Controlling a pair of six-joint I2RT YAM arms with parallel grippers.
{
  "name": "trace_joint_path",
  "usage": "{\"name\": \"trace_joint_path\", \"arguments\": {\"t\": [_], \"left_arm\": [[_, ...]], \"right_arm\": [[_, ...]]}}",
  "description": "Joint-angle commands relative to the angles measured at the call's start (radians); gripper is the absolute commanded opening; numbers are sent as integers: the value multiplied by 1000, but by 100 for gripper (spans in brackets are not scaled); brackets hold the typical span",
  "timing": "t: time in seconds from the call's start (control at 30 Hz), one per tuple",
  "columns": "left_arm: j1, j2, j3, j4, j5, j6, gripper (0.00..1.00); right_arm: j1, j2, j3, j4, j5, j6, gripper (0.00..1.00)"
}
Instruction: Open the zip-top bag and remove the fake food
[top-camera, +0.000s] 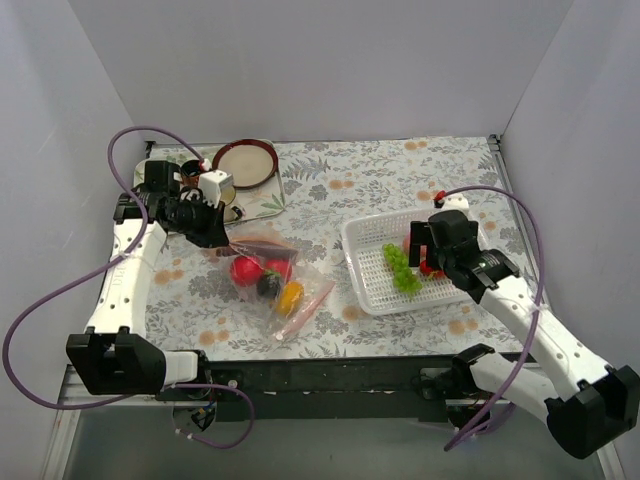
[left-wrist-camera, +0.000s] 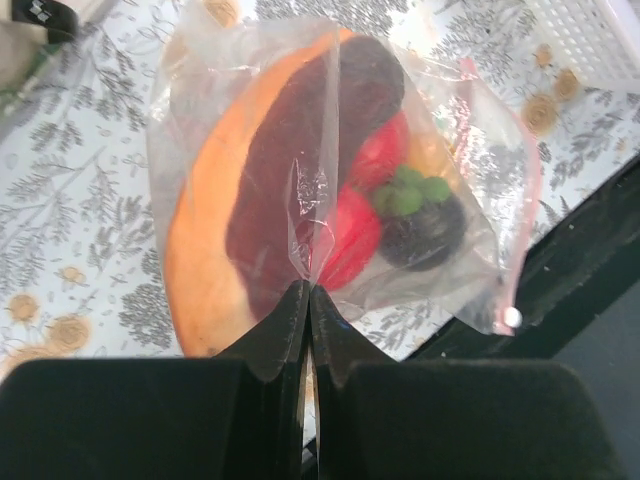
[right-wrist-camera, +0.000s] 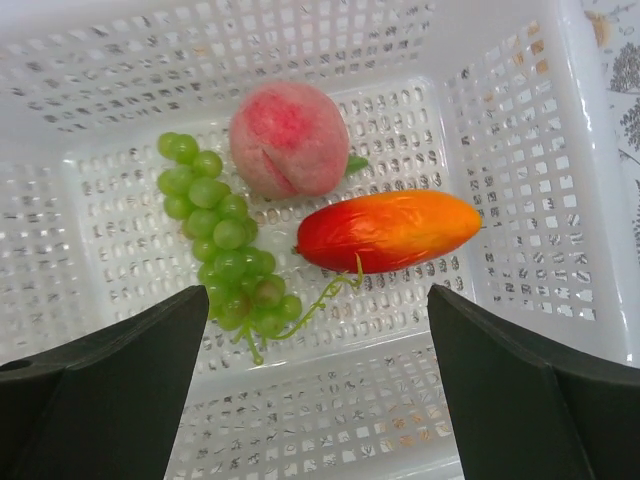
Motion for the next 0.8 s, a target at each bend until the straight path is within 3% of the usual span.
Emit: {"name": "trace_joint_path", "arguments": {"t": [0.0,0.1,0.3,0.4,0.43,0.5,0.53,0.63,0.7,0.77], "left_arm": [[1,-42,-15,-102,63,14,0],[1,-59,-59,-103,53,28,0],[1,-73,-168,-45,-9,29,0],[1,-85,-239,13,-84,37,0],[1,-88,-259,32,-101,39,0],[1,-96,-312,75,-142,43,0],[1,-99,-329,88,-156,43,0],[1,-100,-372,121,-193,48,0],[1,-105,-379,124,-197,52,0],[1,-111,-389,137,-207,55,0]], "right_arm": [[20,-130,3,93,-113,-66,99],[61,-151,-5,102,-167,-94,98],[346,-135,-42,186,-216,-120,97],[451,-88,-65,212,-263,-105,71],[491,-76,-71,241,-271,-100,55],[537,-40,-89,271,-260,-86,43],[576,-28,-89,291,-248,-85,29],[643,15,-77,321,-221,-77,3],[669,61,-65,346,-219,-71,2],[703,116,-53,357,-216,-69,12]]}}
